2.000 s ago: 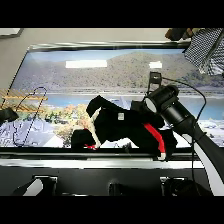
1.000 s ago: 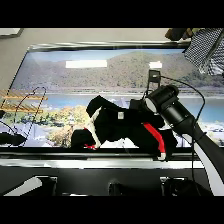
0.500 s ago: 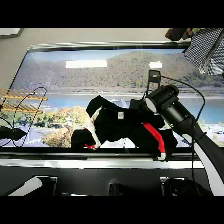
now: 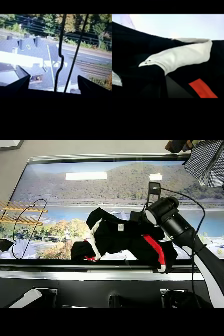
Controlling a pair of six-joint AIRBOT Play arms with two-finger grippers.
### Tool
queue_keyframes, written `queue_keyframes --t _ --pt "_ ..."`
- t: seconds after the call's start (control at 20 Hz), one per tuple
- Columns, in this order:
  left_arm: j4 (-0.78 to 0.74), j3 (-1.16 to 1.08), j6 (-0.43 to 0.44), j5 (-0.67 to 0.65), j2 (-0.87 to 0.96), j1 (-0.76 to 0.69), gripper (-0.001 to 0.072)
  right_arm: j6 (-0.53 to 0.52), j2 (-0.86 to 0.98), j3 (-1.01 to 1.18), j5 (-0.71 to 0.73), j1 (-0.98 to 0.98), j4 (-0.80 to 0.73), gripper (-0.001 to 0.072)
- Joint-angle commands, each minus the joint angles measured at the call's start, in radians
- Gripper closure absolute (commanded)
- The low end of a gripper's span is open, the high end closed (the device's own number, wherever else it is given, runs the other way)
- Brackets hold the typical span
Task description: Fold the clothes and pants, and hang the long-sleeved shirts on hangers.
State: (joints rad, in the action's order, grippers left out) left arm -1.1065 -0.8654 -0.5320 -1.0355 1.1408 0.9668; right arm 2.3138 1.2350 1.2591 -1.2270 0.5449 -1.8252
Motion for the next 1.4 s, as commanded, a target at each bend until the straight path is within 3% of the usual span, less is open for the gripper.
queue_keyframes --t 0.0,0.15,0.3,0.5,0.85,0.9,1.0,1.35 --pt "-0.003 -0.001 0.012 0.023 0.066 0.006 0.002 0.0 0.0 0.0 0.006 0.0 -0.001 0.0665" --pt "-0.005 -0.001 0.019 0.023 0.124 -0.02 0.0021 0.0 0.0 0.0 0.024 0.0 -0.001 0.0665" --pt "-0.019 -0.001 0.08 0.008 0.159 -0.061 0.0029 0.0 0.0 0.0 0.026 0.0 -0.001 0.0664" --pt "-0.166 -0.001 0.079 0.007 0.185 -0.128 0.003 0.0 0.0 0.001 0.026 0.0 -0.001 0.0664" --pt "-0.17 0.01 0.079 0.005 0.209 -0.133 0.0041 0.001 0.0 0.0 0.026 0.0 -0.001 0.0664" --pt "-0.17 0.011 0.079 0.005 0.213 -0.134 0.0047 0.001 0.0 0.0 0.026 0.0 -0.001 0.0664" --pt "-0.169 0.011 0.079 0.005 0.219 -0.134 0.0138 0.001 0.0 0.0 0.026 0.0 -0.001 0.0664" --pt "-0.17 0.018 0.079 0.005 0.253 -0.134 0.017 0.001 0.0 0.001 0.026 0.0 -0.001 0.0664"
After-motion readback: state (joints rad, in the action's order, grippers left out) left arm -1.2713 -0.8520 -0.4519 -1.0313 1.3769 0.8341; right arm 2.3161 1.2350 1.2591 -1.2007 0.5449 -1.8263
